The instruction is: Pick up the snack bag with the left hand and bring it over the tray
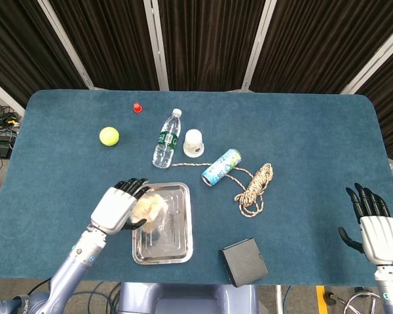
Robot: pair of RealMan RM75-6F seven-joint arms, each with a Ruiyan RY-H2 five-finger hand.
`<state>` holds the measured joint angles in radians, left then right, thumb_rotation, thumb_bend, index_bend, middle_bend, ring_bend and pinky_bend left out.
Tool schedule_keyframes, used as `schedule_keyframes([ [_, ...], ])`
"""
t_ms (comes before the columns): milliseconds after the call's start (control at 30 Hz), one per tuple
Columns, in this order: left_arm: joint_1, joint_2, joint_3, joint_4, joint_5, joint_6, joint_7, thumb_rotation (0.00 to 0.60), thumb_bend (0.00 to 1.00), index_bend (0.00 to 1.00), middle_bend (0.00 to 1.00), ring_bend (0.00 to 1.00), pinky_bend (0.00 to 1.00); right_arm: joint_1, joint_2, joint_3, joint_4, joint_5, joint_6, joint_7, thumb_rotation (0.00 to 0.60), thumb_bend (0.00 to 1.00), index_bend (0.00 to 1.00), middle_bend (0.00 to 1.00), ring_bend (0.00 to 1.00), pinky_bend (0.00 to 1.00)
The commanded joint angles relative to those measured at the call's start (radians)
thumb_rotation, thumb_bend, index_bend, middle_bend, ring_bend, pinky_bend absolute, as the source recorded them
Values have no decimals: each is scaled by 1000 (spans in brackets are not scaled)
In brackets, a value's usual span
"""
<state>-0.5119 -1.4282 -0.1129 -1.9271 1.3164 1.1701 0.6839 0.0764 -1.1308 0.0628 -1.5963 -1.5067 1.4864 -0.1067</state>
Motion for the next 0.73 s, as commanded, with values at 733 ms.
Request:
schedule_keyframes([
  [733, 363, 312, 178, 240, 188, 422, -481, 600, 8, 0, 0, 0, 0, 6, -13, -7, -8, 2, -16, -47, 600, 302, 0, 0, 0, 112],
])
